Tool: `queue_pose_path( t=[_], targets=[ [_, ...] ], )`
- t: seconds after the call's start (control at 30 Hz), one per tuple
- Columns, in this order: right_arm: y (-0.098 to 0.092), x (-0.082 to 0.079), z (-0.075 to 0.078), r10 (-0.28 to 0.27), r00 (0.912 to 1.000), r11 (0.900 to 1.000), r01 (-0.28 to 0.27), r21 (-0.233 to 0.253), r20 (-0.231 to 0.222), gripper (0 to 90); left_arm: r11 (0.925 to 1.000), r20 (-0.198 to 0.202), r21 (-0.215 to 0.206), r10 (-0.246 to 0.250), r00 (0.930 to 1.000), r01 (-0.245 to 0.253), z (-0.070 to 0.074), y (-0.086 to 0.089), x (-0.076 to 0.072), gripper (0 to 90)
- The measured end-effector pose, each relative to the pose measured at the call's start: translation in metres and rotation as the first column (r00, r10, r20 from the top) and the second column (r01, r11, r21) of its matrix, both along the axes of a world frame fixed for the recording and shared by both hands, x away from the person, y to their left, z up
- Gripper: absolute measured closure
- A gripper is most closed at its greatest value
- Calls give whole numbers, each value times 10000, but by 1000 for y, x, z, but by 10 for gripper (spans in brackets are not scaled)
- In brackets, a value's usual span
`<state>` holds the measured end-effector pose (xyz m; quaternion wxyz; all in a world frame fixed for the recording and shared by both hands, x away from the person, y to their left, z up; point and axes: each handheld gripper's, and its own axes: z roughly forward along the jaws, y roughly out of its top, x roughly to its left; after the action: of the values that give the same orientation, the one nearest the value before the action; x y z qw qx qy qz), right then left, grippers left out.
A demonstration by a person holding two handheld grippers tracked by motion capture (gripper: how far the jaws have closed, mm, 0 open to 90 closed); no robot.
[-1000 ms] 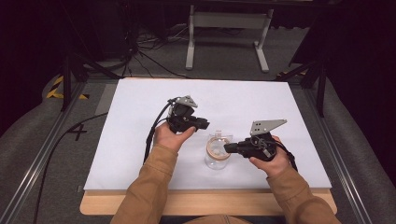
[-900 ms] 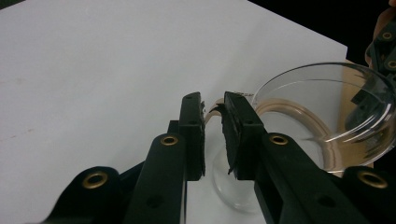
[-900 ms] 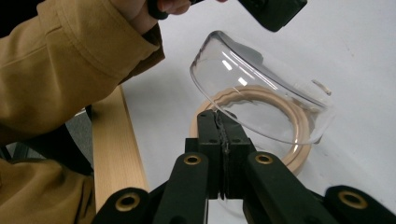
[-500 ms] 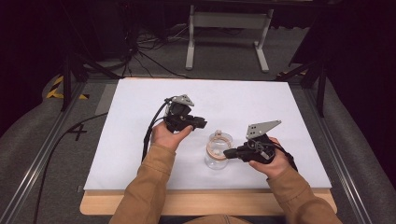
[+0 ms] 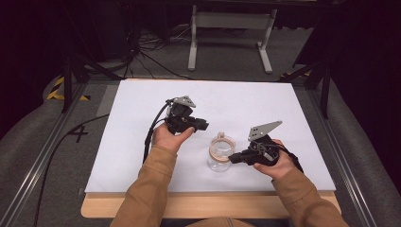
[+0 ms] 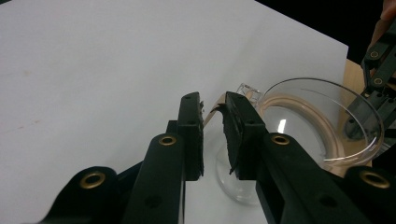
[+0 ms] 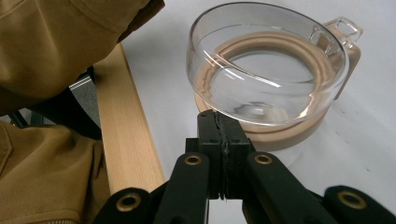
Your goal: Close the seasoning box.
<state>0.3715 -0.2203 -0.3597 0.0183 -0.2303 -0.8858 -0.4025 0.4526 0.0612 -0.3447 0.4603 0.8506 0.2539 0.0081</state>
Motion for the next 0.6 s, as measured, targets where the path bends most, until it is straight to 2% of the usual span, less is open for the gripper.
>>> queue_pose_path(
  t=[0.4, 0.6],
  targets=[
    [-2, 2, -2, 9, 9996, 9995, -17, -306, -268, 894, 10000, 81, 8, 56, 10000, -56, 1, 3, 0, 770],
    [-3, 3, -3, 15, 9993, 9981, -38, -611, -383, 894, 9999, 29, -10, 101, 9999, -101, 1, 3, 0, 765]
  ],
)
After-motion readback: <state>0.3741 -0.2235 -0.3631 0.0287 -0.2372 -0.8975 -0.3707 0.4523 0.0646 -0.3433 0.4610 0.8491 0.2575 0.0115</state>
